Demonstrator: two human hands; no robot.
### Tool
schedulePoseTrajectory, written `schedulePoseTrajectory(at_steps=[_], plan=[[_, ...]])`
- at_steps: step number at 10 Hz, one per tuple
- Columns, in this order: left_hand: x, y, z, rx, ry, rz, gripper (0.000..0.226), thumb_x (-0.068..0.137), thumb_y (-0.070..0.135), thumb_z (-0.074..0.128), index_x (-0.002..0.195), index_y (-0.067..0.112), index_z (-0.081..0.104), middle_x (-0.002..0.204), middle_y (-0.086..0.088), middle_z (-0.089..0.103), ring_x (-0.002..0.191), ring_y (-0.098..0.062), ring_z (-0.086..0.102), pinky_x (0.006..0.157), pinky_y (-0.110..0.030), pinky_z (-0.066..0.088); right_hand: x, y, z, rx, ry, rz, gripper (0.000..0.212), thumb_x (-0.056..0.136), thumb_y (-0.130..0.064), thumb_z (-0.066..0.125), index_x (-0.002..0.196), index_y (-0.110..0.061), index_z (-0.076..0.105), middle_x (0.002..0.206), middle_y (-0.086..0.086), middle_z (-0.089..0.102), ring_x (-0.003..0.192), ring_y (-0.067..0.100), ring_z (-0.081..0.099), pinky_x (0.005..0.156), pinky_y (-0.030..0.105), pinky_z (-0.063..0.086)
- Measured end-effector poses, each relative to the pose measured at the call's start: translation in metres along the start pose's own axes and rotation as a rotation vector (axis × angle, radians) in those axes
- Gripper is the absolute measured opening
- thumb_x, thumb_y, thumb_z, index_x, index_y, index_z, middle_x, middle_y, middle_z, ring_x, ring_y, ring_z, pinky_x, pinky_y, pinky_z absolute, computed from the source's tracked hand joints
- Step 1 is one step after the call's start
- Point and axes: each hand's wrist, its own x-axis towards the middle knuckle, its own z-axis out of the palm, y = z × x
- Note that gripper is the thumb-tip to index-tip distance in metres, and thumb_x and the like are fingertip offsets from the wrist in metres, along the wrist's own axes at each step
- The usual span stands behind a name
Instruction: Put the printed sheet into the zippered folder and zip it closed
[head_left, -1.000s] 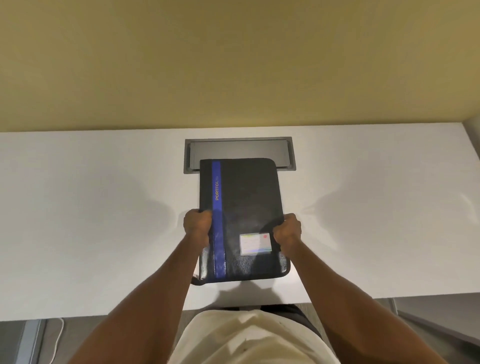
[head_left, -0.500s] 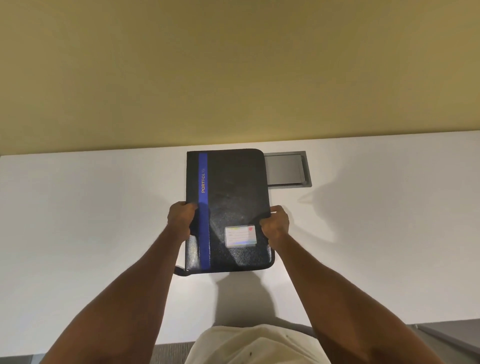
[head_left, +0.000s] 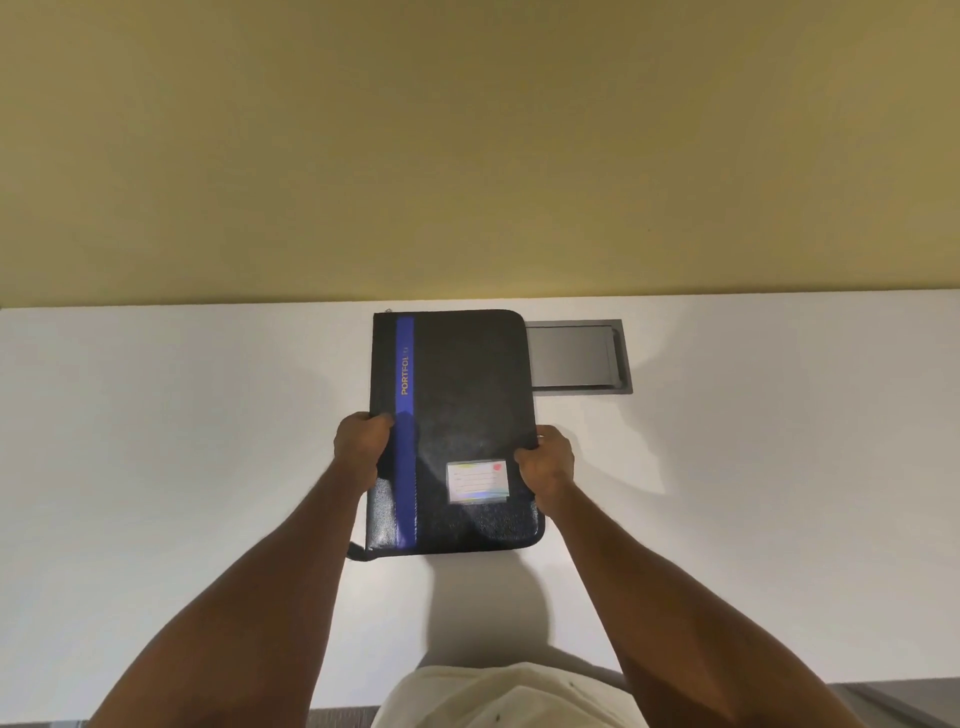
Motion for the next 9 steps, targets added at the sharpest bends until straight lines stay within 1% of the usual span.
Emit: schedulePoseTrajectory(at_steps=[1,2,3,4,5,6,7,8,9], plan=[[-0.009,0.002,0.000,0.034,0.020,0.020,0.023,0.096,0.021,0.061,0.109,0.005,0.069,0.110,-0.018,0.071,0.102,-0.038,0.068,0.095,-0.049,0.058,-0.006,-0.001,-0.003,-0.054,-0.027,-0.032,0.037,0.091,-0.010,0.068,0.127,-0.008,0.063,0.125,0.011,0.069,0.109,0.035,0.068,0.097,0.047,0.059],[-0.017,0.000,0.001,0.094,0.028,0.063,0.025,0.096,0.023,0.061,0.114,0.006,0.067,0.113,-0.016,0.070,0.102,-0.037,0.067,0.092,-0.044,0.058,-0.014,-0.005,-0.007,-0.153,-0.036,-0.067,0.043,0.090,-0.015,0.070,0.131,-0.009,0.057,0.130,0.011,0.062,0.116,0.035,0.063,0.100,0.047,0.057],[-0.029,-0.003,0.002,0.181,0.026,0.123,0.028,0.096,0.023,0.061,0.118,0.008,0.066,0.116,-0.015,0.070,0.106,-0.038,0.065,0.097,-0.048,0.056,-0.026,-0.008,-0.008,-0.263,-0.005,-0.160,0.050,0.088,-0.019,0.070,0.134,-0.012,0.051,0.133,0.010,0.055,0.123,0.033,0.057,0.104,0.047,0.053],[-0.039,-0.009,0.002,0.294,0.028,0.194,0.030,0.097,0.023,0.060,0.123,0.008,0.064,0.120,-0.016,0.069,0.110,-0.039,0.064,0.099,-0.049,0.055,-0.039,-0.009,-0.005,-0.266,-0.023,-0.219,0.059,0.090,-0.024,0.071,0.143,-0.014,0.046,0.140,0.008,0.053,0.129,0.031,0.054,0.109,0.043,0.050],[-0.052,-0.015,0.002,0.376,0.025,0.240,0.032,0.097,0.023,0.060,0.126,0.008,0.062,0.122,-0.016,0.068,0.111,-0.039,0.064,0.099,-0.049,0.055,-0.052,-0.007,-0.002,-0.254,-0.059,-0.247,0.063,0.092,-0.027,0.070,0.147,-0.015,0.043,0.146,0.007,0.051,0.134,0.030,0.052,0.113,0.041,0.047],[-0.063,-0.027,0.005,0.446,0.015,0.313,0.027,0.097,0.021,0.061,0.122,0.009,0.061,0.119,-0.014,0.068,0.106,-0.037,0.064,0.093,-0.044,0.056,-0.062,0.002,0.003,-0.213,-0.085,-0.264,0.065,0.093,-0.026,0.068,0.151,-0.012,0.041,0.152,0.007,0.048,0.139,0.030,0.048,0.117,0.041,0.042],[-0.076,-0.039,0.008,0.548,0.018,0.381,0.021,0.094,0.017,0.062,0.114,0.009,0.061,0.115,-0.012,0.066,0.102,-0.036,0.064,0.091,-0.045,0.054,-0.072,0.009,0.003,-0.239,-0.125,-0.271,0.068,0.095,-0.029,0.066,0.154,-0.012,0.037,0.157,0.006,0.042,0.144,0.028,0.044,0.119,0.041,0.040],[-0.085,-0.055,0.017,0.635,0.013,0.424,0.034,0.094,0.019,0.065,0.124,0.007,0.057,0.128,-0.014,0.060,0.116,-0.037,0.060,0.102,-0.054,0.050,-0.078,0.020,0.001,-0.275,-0.151,-0.316,0.065,0.095,-0.029,0.064,0.152,-0.011,0.039,0.155,0.006,0.045,0.144,0.027,0.043,0.118,0.041,0.039],[-0.092,-0.068,0.029,0.696,0.051,0.458,0.053,0.094,0.020,0.064,0.142,0.004,0.048,0.148,-0.015,0.050,0.137,-0.037,0.047,0.114,-0.055,0.040,-0.077,0.034,-0.006,-0.299,-0.181,-0.361,0.056,0.093,-0.027,0.067,0.144,-0.014,0.048,0.145,0.006,0.054,0.136,0.027,0.050,0.112,0.039,0.046]])
